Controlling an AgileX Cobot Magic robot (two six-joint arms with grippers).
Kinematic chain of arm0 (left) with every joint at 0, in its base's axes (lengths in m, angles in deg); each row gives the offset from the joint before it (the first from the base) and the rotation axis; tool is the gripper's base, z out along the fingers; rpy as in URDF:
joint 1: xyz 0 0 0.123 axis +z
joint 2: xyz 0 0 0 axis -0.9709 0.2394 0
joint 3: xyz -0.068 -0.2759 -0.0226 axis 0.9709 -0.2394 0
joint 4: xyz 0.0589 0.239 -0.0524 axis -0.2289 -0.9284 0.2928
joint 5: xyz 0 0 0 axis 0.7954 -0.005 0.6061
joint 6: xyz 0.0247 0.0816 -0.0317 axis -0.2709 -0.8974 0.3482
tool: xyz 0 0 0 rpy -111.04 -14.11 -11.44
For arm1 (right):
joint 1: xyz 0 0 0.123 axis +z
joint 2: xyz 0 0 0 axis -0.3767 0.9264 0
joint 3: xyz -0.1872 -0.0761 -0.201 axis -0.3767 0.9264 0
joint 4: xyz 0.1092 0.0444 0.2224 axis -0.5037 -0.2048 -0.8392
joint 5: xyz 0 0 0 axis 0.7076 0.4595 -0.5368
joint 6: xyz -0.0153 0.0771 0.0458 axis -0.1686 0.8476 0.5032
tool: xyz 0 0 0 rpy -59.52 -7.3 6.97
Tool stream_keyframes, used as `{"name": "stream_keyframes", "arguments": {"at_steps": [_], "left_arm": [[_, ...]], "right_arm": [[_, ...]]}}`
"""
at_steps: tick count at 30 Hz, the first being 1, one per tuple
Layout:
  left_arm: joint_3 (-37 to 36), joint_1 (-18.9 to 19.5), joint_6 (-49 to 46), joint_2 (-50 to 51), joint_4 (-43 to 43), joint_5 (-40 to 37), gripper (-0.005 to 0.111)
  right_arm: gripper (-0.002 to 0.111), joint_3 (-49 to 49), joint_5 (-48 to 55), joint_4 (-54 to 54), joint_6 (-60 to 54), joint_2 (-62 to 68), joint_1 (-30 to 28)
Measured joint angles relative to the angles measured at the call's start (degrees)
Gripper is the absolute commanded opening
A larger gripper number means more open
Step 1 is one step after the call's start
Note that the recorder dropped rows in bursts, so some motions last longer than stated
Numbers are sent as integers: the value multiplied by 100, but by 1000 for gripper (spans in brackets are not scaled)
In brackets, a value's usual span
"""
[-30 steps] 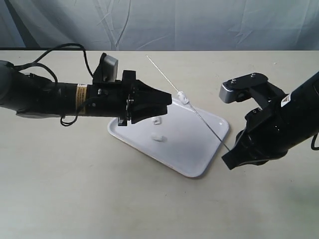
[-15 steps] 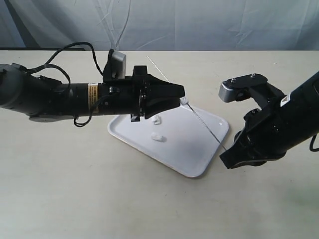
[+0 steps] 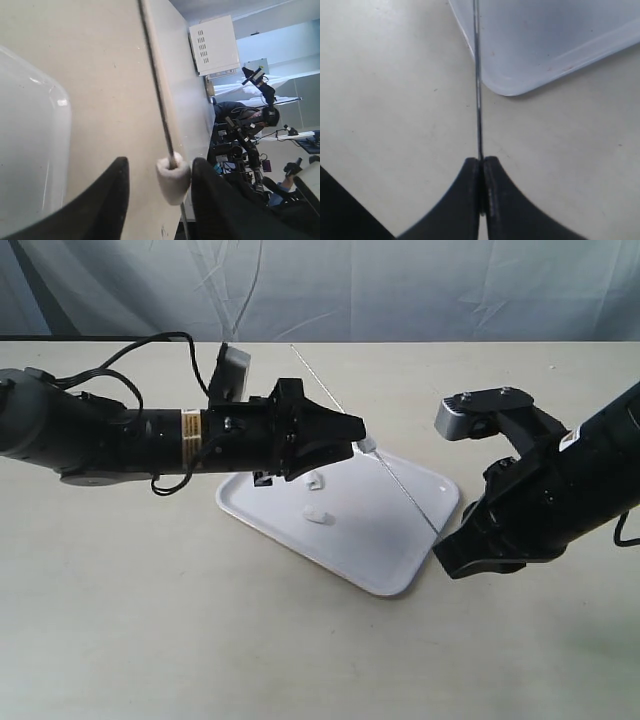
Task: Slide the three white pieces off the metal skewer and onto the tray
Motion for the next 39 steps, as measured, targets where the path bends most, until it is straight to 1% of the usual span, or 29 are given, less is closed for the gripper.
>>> {"name": "stream_keyframes", "arguments": {"at_steps": [7, 15, 16, 19, 22, 25, 34, 39], "left_arm": [[14, -63, -153, 0, 195, -78, 40], [181, -235, -153, 0, 262, -100, 39], [180, -240, -153, 0, 273, -100, 37], [180, -240, -165, 0, 273, -114, 27], [180, -240, -175, 0, 263, -141, 16], [180, -240, -175, 0, 263, -141, 9], [180, -228, -175, 0, 227, -141, 9], [180, -52, -175, 0, 122, -23, 9]], "right_arm": [[-1, 0, 11, -38, -19, 0, 0], [-1, 0, 11, -50, -53, 0, 0], [-1, 0, 11, -50, -53, 0, 0], [-1, 0, 11, -60, -53, 0, 0], [-1, 0, 11, -73, -53, 0, 0], [-1, 0, 11, -85, -63, 0, 0], [-1, 0, 74, 24, -89, 0, 0], [-1, 28, 64, 4, -99, 0, 0]]}}
